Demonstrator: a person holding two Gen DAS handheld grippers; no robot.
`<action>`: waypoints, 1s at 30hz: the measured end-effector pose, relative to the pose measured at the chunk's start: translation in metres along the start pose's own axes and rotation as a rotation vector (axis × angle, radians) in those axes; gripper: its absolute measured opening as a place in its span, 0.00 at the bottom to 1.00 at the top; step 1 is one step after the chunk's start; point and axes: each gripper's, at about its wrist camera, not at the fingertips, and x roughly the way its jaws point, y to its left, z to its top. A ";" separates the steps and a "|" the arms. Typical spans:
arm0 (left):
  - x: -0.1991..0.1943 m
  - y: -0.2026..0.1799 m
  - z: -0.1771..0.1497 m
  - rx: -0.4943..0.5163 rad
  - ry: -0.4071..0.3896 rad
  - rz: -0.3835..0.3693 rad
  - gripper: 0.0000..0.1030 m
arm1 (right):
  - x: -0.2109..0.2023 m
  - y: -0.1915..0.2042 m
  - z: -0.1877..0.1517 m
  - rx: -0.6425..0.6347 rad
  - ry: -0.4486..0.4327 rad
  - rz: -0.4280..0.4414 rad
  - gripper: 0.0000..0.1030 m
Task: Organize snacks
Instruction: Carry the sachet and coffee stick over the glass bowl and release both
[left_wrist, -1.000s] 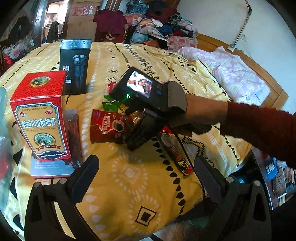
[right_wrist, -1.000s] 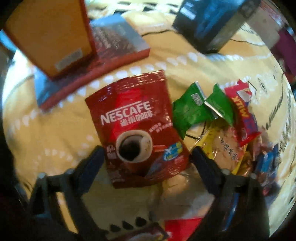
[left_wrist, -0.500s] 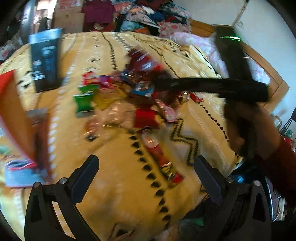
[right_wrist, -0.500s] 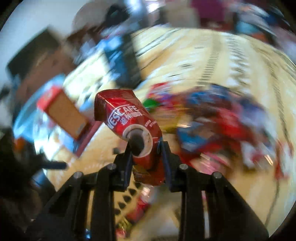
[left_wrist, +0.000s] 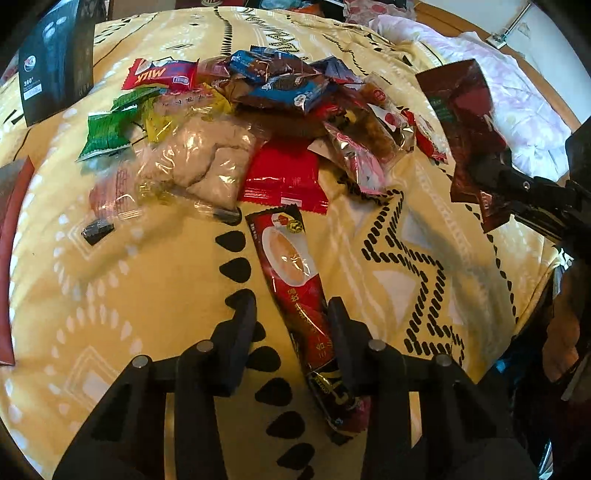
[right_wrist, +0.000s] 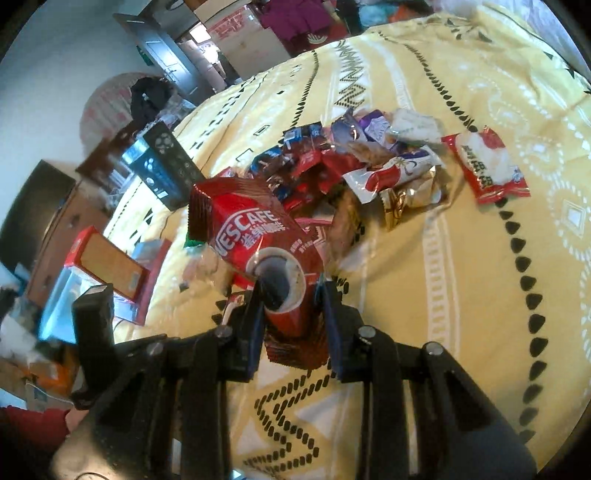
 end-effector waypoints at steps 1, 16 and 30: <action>-0.001 -0.003 0.001 0.005 -0.004 0.001 0.40 | -0.001 0.002 -0.002 0.002 -0.002 0.001 0.29; -0.101 -0.014 0.021 0.074 -0.262 0.069 0.13 | -0.026 0.034 0.009 -0.045 -0.095 -0.067 0.29; -0.321 0.139 0.019 -0.203 -0.591 0.311 0.13 | -0.029 0.209 0.081 -0.306 -0.181 0.088 0.29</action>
